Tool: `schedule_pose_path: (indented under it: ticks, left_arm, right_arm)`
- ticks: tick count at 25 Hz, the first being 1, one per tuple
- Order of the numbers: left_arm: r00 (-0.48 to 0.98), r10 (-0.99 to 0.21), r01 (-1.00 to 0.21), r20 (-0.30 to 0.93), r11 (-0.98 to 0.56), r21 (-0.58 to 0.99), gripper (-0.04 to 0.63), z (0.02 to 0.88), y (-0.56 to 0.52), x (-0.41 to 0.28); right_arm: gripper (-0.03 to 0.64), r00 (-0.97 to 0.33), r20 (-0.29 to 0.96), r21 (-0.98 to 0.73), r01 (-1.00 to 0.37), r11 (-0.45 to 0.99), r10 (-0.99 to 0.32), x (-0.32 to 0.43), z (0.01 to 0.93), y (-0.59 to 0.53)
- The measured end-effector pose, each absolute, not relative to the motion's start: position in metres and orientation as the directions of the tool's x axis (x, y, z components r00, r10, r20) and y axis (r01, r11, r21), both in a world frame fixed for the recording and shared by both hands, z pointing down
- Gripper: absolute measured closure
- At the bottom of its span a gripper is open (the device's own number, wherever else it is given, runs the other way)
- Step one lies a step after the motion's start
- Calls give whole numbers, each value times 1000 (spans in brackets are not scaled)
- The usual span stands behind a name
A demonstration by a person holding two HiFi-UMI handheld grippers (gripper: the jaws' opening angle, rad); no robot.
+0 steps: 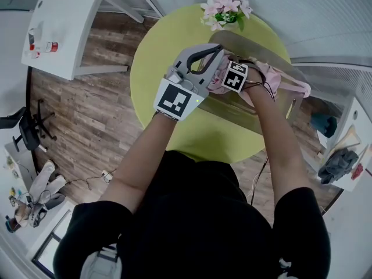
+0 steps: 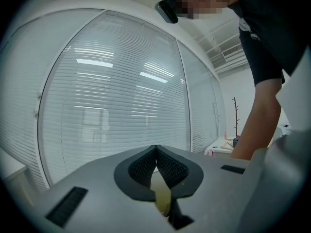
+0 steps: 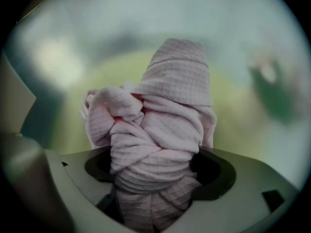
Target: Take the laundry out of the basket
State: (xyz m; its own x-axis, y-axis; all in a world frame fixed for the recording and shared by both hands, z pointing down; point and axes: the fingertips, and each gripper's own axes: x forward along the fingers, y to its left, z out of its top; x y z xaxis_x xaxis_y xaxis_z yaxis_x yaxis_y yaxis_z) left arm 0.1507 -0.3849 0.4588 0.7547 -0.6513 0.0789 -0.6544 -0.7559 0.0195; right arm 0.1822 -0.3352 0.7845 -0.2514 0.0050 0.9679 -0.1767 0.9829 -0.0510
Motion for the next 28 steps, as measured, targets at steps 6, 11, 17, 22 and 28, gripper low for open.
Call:
schedule_pose_path:
  ticks: [6,11,17,22,28]
  left_arm:
    - [754,-652,-655,75,-755,25,586,456,-379,148]
    - [757,-645,-648,98,-761,-5,586,452,-372,149]
    - [755,-652,-653,77,-757,-4,586,439,-362,152]
    - [762,-641,-641,91,-767,-38,586,424,-346,155]
    - [769,-635,-633,80,-773,-54,586,408,-328,159]
  right_arm:
    - [167,-257,966,-42,-158,987,0,184,762,-323]
    - [167,-263,965,-43,-151,988,2,186,739,-317]
    - [167,-255,967,-43,-143,989,5,192,711,-307]
    - [167,-247,969,-31,-156,987,-8,196,681,-293]
    - [170,-247,968,-6,-180,984,-40,202,643,-282]
